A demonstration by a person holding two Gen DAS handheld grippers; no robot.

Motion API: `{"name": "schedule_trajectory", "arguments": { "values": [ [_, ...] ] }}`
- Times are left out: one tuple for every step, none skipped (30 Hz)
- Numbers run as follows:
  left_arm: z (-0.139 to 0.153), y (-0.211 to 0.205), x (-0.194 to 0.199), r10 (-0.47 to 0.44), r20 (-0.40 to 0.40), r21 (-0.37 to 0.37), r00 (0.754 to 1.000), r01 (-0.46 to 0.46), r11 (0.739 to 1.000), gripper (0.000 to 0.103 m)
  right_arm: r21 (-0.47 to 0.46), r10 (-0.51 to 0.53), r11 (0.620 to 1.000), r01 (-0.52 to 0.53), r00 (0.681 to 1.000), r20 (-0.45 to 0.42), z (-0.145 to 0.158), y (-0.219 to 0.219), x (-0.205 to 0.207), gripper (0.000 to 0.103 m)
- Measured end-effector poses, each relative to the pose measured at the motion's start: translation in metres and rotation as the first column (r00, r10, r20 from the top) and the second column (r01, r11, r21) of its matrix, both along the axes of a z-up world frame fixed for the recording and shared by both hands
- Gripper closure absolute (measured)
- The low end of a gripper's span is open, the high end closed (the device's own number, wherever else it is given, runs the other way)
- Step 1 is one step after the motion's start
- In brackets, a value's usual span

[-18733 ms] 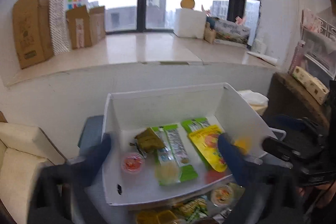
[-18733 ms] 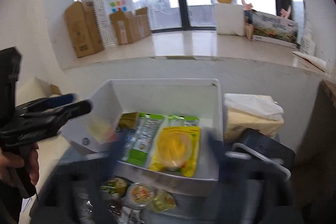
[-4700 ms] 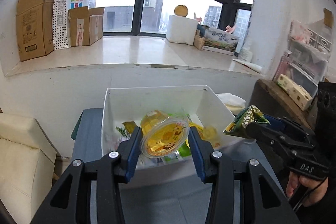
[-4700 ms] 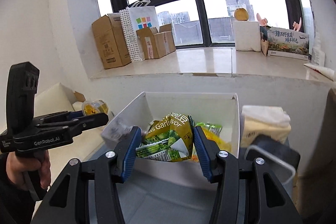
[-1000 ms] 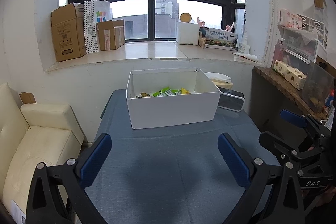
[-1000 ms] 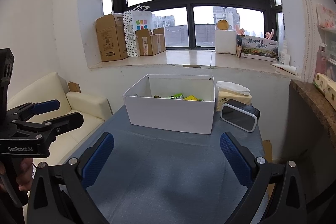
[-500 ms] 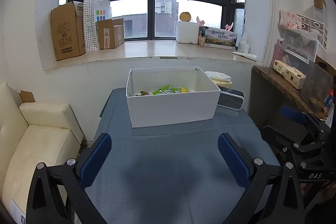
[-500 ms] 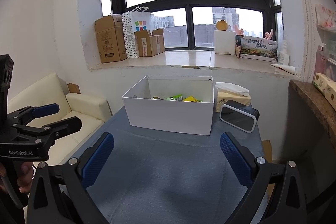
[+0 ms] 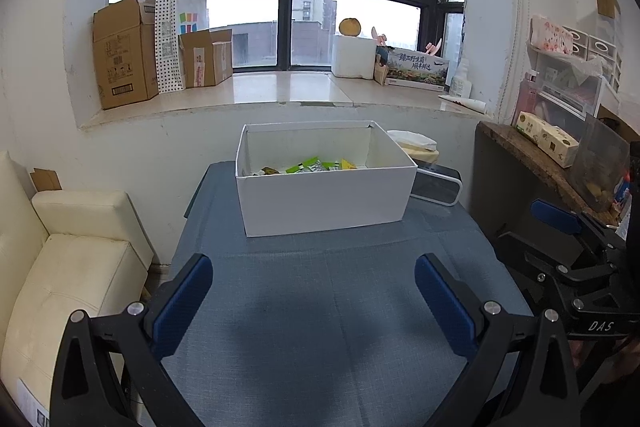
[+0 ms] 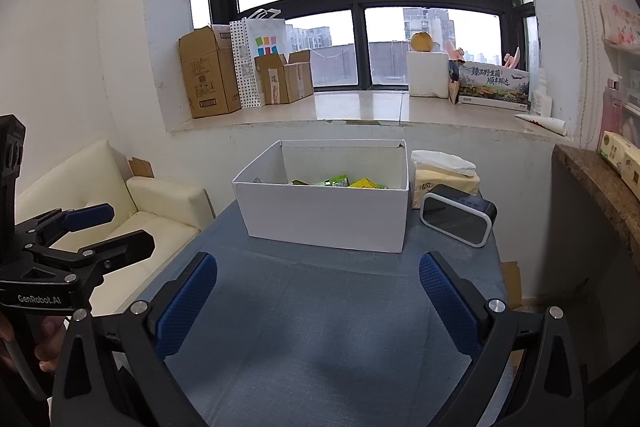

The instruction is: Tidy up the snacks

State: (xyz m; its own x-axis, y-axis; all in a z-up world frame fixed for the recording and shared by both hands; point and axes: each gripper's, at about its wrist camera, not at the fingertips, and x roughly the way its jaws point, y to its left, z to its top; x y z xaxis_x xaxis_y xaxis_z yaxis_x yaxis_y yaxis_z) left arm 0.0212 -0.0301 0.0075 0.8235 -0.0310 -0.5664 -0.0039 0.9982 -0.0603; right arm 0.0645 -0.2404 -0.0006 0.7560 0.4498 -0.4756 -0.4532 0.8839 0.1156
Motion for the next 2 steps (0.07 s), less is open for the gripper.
{"name": "schedule_trajectory", "arguments": {
  "values": [
    [-0.0001,0.0,-0.0005,0.0,0.002,0.0,1.0,0.0,1.0,0.0,0.001,0.0,1.0,0.0,1.0,-0.001,-0.0001,-0.0003,0.0008,0.0],
    [-0.0002,-0.0001,-0.0007,-0.002,0.002,0.0,1.0,0.002,1.0,0.0,0.001,0.0,1.0,0.0,1.0,-0.003,-0.0005,-0.0006,0.0011,0.0]
  ]
}}
